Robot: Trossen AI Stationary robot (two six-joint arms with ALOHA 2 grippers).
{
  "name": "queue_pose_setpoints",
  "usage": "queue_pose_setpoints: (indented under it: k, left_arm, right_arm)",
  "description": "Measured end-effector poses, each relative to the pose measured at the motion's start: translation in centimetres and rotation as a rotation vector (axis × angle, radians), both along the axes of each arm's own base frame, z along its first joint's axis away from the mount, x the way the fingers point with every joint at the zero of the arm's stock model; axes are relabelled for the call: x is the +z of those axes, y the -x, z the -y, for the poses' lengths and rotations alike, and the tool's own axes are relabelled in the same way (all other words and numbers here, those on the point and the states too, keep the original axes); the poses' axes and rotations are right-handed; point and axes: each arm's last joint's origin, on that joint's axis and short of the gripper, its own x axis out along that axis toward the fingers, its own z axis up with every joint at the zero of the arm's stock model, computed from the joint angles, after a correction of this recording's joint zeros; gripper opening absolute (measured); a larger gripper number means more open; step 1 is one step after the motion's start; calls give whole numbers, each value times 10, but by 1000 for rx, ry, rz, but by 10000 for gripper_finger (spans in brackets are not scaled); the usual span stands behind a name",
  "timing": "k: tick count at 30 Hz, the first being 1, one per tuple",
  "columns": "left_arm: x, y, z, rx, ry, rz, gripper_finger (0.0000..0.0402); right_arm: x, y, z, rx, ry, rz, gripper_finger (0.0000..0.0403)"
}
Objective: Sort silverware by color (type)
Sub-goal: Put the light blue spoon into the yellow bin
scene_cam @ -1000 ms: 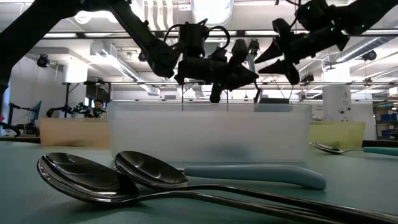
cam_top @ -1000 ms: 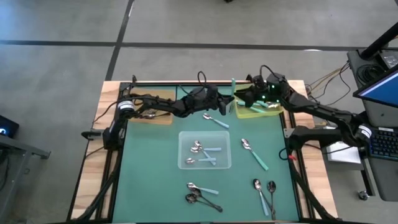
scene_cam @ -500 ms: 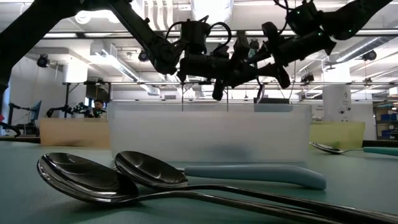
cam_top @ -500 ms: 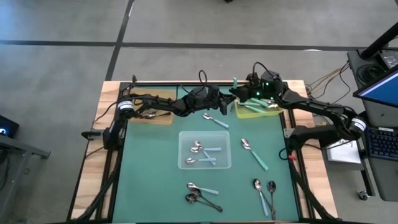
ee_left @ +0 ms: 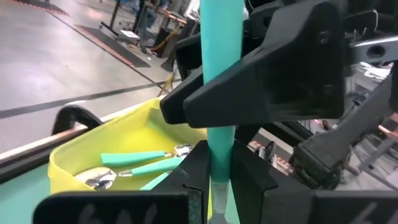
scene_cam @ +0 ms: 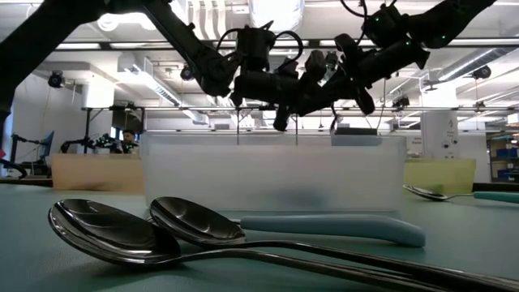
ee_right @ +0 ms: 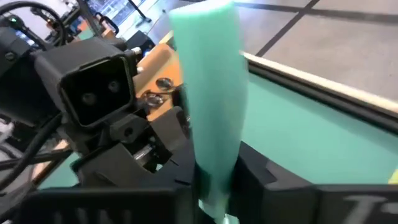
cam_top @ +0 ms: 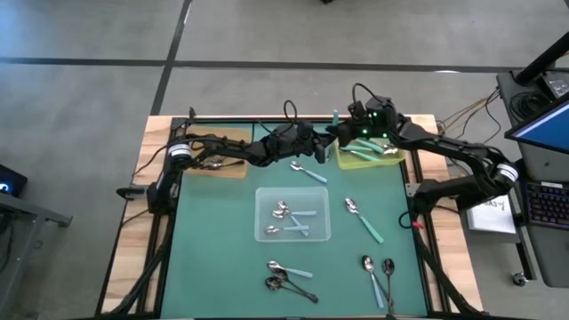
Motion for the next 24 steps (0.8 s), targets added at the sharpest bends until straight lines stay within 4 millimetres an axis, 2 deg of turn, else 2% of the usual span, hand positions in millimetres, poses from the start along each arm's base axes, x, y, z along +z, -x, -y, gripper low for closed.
queue_pose_setpoints:
  k: [1,7,10,15,18,20,24]
  left_arm:
    - [0,0,0,11,-5,0,25]
    - [1,0,0,9,-16,1,36]
    - [0,0,1,-36,-11,-13,60]
    - [-2,0,1,-57,-5,-28,114]
    - [-4,0,3,-124,5,-44,143]
    - [-4,0,3,-171,6,-41,155]
    - [-2,0,5,-229,6,-32,162]
  right_arm:
    - [1,1,0,-3,9,2,41]
    - [4,3,-1,-8,19,4,40]
    - [5,6,3,-34,22,0,26]
    - [6,20,17,-138,49,-60,26]
    - [11,32,27,-221,101,-172,26]
    - [13,41,31,-276,145,-313,26]
    - [13,51,30,-305,206,-569,26]
